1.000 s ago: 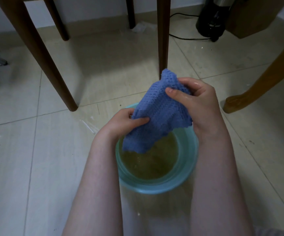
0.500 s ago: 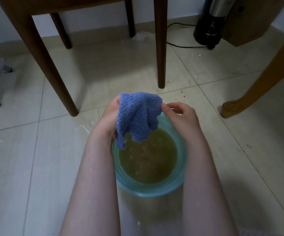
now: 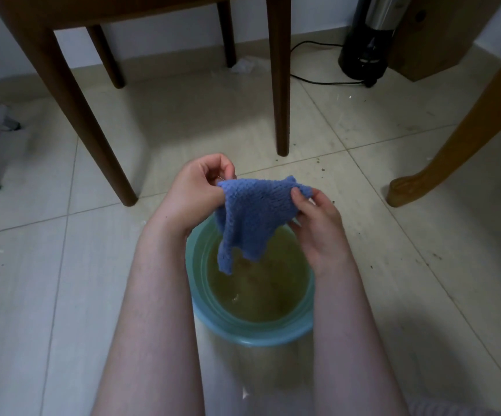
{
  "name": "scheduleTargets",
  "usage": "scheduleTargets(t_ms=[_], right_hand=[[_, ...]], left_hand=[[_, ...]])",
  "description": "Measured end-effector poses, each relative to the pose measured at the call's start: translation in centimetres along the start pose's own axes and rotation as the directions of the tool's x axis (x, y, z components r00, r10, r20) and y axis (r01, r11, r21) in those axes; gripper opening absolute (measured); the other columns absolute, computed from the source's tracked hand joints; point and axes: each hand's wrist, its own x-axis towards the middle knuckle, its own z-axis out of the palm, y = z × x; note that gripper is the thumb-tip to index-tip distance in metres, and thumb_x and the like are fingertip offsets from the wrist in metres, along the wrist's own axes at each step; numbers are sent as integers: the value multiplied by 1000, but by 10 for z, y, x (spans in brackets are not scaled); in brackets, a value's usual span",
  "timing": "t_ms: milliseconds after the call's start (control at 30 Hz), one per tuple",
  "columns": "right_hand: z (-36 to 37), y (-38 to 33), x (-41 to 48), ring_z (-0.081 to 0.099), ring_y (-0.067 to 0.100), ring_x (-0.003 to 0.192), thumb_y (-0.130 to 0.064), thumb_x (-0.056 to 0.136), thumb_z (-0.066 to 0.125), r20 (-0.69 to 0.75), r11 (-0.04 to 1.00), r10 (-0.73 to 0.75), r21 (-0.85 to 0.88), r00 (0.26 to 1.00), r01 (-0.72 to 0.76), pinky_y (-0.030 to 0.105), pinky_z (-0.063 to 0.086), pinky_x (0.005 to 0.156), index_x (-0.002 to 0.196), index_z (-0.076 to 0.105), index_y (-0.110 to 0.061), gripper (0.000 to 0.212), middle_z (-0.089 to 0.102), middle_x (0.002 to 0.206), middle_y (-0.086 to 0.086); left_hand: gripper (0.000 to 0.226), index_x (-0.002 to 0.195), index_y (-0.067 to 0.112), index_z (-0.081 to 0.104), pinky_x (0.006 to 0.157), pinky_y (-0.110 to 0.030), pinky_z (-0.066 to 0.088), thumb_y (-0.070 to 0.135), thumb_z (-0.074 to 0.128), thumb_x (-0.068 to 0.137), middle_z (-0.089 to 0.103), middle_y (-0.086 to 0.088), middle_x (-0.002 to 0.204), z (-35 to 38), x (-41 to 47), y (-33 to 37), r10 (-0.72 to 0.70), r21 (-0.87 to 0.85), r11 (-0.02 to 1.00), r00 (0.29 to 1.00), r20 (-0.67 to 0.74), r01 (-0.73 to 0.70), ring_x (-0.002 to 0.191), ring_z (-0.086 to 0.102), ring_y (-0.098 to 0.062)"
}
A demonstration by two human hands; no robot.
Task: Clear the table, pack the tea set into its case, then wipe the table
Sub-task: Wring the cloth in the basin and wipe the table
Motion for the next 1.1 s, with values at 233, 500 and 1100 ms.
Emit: scheduleTargets(t_ms=[233,500,1100], right_hand=[[7,-26,-3,69,15,89,-13,87,69,-246,953,-237,-247,940,176,24,58,63,92,64,-13,7,71,95,1],[-3,10,-6,65,14,99,-63,72,69,168,878,61,-479,984,28,37,52,91,98,70,-26,45,72,103,-6],[20,0,13,62,8,72,-34,95,58,42,744,-365,-587,930,318,23,48,63,86,60,-17,19,65,80,-2]], left_hand=[[37,60,16,43,60,-29,35,-17,39,78,47,4,56,0,1,-8,-72,-3,997,997,-5,72,60,45,-12],[13,83,14,61,76,-31,47,24,52,82,64,-1,78,12,-8,-9,-359,-287,883,928,97,371,75,61,-15],[26,69,20,55,44,-18,49,16,51,94,48,4,59,9,10,-56,-561,-496,702,826,58,511,51,45,-9]])
